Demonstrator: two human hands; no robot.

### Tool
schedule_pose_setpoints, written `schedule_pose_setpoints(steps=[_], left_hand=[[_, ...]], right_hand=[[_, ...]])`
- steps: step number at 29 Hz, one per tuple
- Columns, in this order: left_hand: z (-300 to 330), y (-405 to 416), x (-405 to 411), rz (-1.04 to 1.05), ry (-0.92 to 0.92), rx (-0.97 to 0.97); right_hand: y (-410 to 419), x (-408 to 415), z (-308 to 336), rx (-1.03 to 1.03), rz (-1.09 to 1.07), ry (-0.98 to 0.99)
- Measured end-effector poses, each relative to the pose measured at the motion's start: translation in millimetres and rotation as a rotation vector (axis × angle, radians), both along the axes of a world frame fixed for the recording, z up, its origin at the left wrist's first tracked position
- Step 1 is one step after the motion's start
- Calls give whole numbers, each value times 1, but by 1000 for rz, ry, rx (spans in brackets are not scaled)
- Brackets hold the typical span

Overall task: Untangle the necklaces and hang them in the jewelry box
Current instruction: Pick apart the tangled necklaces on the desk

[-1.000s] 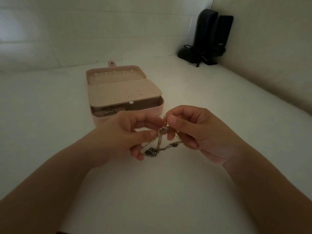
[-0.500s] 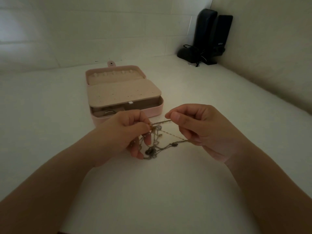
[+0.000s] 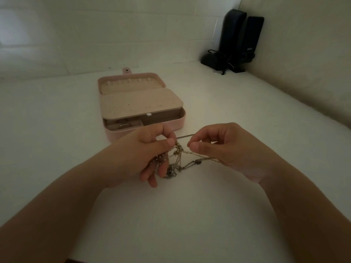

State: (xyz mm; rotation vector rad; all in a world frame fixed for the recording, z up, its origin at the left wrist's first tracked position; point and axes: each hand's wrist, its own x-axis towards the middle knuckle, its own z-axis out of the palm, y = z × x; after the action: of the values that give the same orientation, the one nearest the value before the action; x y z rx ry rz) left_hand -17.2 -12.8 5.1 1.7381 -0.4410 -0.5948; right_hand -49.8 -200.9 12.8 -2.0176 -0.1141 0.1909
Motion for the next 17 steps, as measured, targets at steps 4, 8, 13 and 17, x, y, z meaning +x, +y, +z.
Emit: schedule_pose_setpoints(steps=[4,8,13,17], left_hand=[[2,1,-2,-52,-44,-24],[5,1,-3,-77,-69,-43],[3,1,-1,-61,-82,-12],[1,1,-1,-69,-121,11]], right_hand=[[2,-2,0,-8,71,21],[5,-4,3,60,166,40],[4,-3,1,123,197,98],[5,-3,0,154,213,143]])
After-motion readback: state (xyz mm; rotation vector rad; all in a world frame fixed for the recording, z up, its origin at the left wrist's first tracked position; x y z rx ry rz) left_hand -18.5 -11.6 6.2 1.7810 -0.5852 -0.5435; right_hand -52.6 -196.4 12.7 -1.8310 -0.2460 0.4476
